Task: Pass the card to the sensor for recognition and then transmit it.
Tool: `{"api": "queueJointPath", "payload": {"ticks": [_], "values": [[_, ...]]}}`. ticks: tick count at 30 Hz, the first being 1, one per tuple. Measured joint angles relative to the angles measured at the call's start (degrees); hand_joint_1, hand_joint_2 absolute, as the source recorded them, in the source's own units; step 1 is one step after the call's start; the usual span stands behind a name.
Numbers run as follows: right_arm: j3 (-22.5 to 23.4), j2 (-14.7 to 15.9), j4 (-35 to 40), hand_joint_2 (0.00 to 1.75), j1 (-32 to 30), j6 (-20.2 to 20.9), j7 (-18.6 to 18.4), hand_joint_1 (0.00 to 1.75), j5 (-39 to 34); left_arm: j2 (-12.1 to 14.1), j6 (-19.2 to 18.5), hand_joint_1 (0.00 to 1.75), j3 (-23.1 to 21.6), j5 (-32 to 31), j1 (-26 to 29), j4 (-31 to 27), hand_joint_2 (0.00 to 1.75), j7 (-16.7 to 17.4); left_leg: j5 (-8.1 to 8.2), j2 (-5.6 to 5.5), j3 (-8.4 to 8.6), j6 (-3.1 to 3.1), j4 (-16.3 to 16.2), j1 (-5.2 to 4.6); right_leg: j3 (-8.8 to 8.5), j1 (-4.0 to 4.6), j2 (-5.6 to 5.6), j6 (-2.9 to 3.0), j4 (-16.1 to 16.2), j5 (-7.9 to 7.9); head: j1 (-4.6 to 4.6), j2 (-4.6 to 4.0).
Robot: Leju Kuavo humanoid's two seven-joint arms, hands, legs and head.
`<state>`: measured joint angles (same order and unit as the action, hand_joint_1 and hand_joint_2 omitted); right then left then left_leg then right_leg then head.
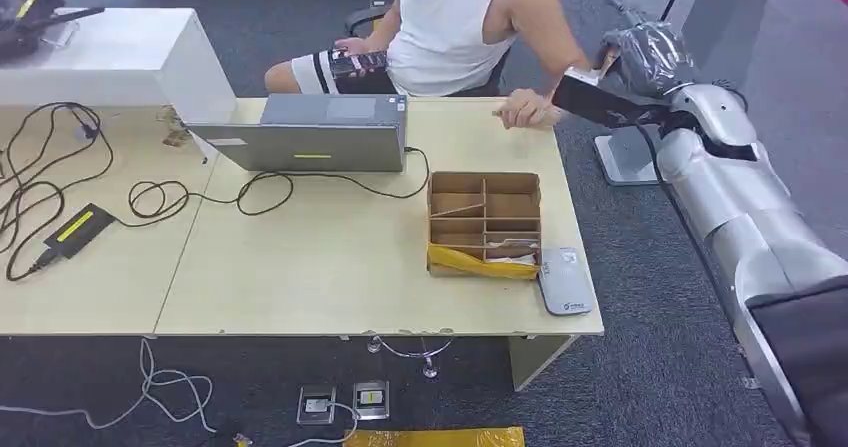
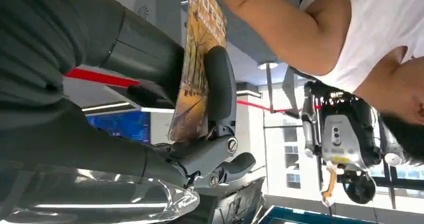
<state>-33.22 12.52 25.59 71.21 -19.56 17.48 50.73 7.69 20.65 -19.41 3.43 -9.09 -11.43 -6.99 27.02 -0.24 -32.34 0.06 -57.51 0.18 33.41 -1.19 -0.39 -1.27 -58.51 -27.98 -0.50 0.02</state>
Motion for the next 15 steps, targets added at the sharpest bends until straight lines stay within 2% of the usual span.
{"api": "queueJointPath", "payload": {"ticks": [6,9,11,15], "values": [[0.4,-0.2,0.2,1.75,-1.0,0.2,0.9,1.75,-5.2,0.1,0.4,0.0,-0.3,0.7,0.1,0.0,1.75,0.0,0.0,0.0,0.03,0.0,0.0,0.0,0.0,0.0,0.0,0.0,0.0,0.0,-0.02,0.0],[2.9,0.0,2.4,1.75,-3.8,2.6,1.6,1.75,-17.1,0.1,1.2,0.0,-0.3,1.8,0.4,0.0,1.75,-0.2,0.0,0.03,0.09,0.0,0.0,0.0,-0.01,0.01,0.04,0.0,0.0,0.0,-0.02,0.0],[5.2,0.8,5.8,1.75,-7.3,4.3,0.2,1.75,-24.8,0.0,1.9,0.0,-0.3,2.4,0.7,0.0,1.75,-0.2,0.02,0.01,0.1,-0.01,0.0,0.02,-0.04,0.02,0.02,0.0,0.0,0.0,-0.02,0.0],[9.3,3.2,14.2,1.75,-15.6,6.3,-3.5,1.75,-29.8,0.0,2.4,0.0,-0.3,3.0,1.1,0.1,1.75,-0.2,0.07,0.01,0.1,-0.03,0.0,0.04,-0.1,0.05,0.03,0.0,0.1,0.0,-0.02,-0.02]]}}
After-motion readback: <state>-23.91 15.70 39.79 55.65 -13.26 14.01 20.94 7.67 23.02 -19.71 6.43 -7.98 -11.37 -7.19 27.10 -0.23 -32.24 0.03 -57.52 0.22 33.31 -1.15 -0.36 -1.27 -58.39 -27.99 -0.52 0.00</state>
